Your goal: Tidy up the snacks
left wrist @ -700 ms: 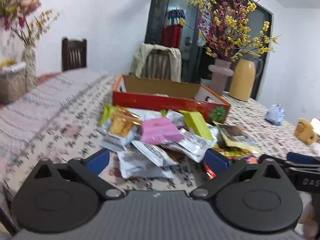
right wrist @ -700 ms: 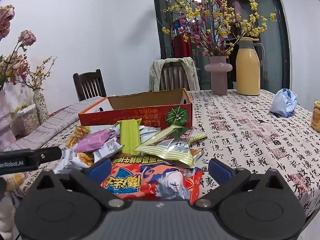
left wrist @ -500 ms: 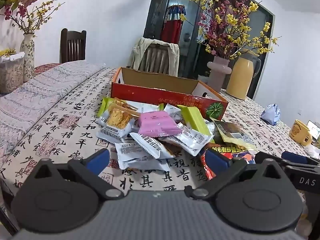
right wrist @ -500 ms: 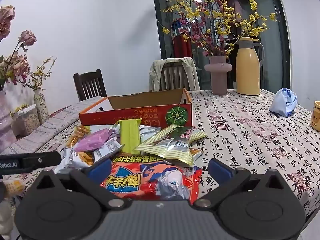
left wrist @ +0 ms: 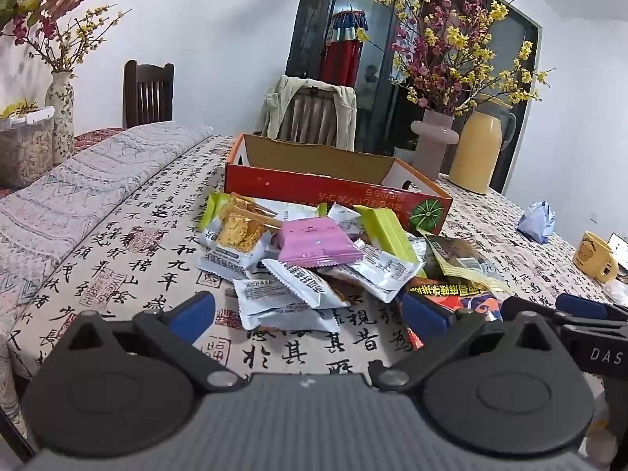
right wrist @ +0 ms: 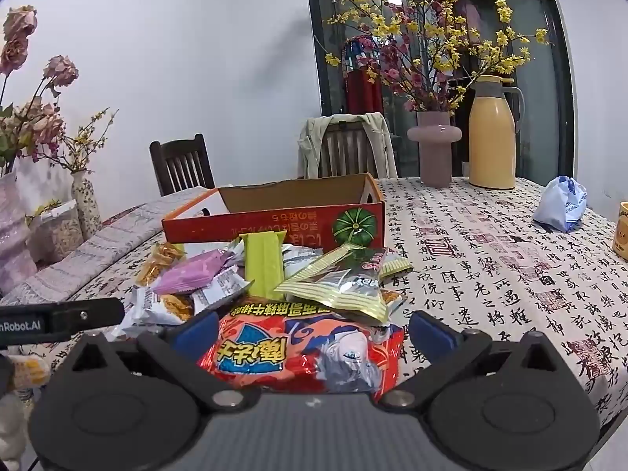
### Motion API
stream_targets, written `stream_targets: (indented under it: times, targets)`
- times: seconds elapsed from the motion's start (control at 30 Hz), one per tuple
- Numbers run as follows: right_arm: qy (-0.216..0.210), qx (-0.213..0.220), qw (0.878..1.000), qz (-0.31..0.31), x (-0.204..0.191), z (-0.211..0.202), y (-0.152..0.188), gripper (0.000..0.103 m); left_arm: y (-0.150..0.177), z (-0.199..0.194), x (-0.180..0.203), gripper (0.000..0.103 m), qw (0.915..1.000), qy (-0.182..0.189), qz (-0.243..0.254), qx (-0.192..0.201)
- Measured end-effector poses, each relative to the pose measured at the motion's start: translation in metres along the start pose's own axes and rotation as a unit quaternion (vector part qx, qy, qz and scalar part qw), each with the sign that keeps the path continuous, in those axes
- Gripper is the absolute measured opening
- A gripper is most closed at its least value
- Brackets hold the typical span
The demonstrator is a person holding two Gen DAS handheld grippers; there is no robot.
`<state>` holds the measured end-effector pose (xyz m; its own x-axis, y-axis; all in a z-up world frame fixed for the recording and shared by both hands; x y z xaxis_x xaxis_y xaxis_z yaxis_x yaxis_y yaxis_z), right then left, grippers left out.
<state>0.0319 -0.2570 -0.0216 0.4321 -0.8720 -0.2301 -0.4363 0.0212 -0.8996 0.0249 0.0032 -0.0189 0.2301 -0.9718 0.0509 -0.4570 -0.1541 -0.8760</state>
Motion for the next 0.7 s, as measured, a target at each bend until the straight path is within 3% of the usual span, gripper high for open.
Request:
stream_targets:
  times: [0.7]
  targets:
    - [-0.001, -0.002, 1.000, 0.003, 0.0009, 0.0009, 0.0012, 0.103, 0.0013, 0.0007, 0.0012, 0.103, 1.0000, 0.005, 0.004, 0.006]
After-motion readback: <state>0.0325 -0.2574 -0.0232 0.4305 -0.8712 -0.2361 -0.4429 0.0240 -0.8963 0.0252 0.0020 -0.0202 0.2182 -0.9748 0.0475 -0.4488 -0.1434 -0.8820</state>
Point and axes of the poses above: each gripper's, at about its wrist camera, not at the fingertips, and z roughly the way its jaws point, x to its right, y to its underside, the point moved 4 cm from there along z, roughly the way its jaws point, and after that the axes turned 14 degrees about -y, right-handed, at the moved point
